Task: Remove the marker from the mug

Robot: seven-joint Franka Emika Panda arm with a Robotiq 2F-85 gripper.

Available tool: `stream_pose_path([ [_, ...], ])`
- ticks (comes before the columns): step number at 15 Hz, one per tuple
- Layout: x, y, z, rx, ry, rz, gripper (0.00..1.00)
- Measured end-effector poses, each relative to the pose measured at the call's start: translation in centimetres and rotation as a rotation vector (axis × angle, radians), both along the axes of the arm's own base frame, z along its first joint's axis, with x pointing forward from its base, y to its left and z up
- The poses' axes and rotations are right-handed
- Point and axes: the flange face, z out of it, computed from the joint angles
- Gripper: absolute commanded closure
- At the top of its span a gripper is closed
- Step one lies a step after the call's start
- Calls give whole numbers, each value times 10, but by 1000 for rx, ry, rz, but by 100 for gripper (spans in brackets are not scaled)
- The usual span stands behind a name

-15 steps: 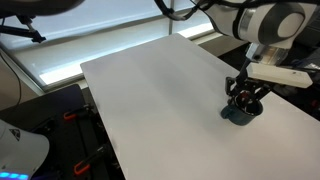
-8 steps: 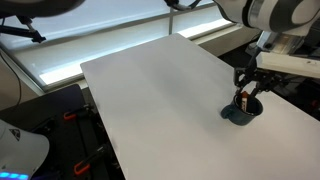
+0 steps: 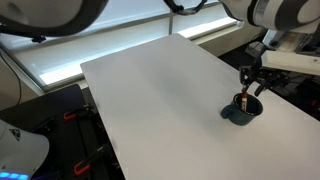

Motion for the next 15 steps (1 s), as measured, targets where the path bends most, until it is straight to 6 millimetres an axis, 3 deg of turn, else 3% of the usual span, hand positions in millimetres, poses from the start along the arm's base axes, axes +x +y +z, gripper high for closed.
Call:
stream_pose_path([
  [6,4,-3,-33,3,14,-1,58],
  [10,7,-6,-45,2,16,-2,64],
  [11,7,-6,-47,2,17,-3,68],
  [13,8,-8,-50,2,17,-3,93],
  [14,8,-9,-52,2,19,-2,99],
  [15,8,-10,-53,3,23,1,97],
])
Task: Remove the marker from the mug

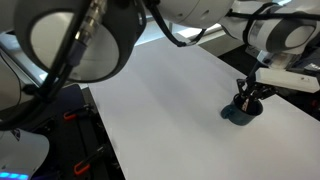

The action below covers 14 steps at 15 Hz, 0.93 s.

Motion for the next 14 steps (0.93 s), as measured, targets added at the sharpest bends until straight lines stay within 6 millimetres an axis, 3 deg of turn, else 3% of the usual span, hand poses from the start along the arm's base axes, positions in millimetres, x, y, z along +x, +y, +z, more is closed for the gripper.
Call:
stream_pose_path([
  [8,-3,-3,2,10,31,21,95],
  [14,-10,2,30,33,122,3,95],
])
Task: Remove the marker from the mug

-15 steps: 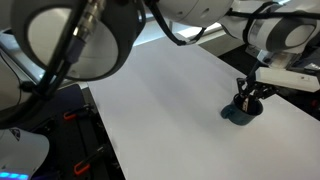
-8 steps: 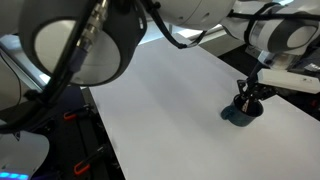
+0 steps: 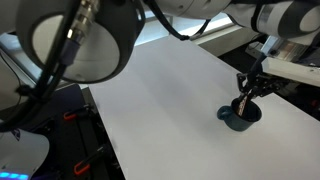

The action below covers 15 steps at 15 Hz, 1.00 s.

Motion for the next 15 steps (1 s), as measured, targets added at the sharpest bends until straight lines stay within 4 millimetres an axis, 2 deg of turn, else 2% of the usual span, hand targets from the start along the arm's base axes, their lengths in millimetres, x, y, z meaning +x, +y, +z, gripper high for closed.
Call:
stream_pose_path([
  [4,-3,7,37,2,32,-24,95],
  [8,-7,28,63,13,92,-24,95],
  [12,-5,66,61,13,146,-15,95],
  [15,-3,101,43,5,196,4,95],
])
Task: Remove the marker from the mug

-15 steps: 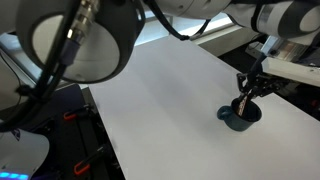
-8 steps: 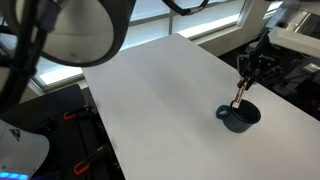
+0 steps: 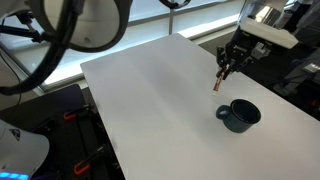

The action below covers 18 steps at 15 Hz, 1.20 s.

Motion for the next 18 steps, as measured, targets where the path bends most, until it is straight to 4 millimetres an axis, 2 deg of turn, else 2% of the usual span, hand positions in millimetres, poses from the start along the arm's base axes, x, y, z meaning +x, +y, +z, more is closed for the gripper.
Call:
stream_pose_path([
  [3,0,30,-31,-14,55,24,95],
  [6,-4,52,-68,-41,112,32,95],
  [11,-13,63,-119,-63,184,52,95],
  [12,-15,63,-126,-70,193,56,56],
  [14,-17,64,-136,-83,208,63,48],
  [17,-19,64,-142,-96,218,69,24],
  [18,-19,64,-142,-99,219,71,42],
])
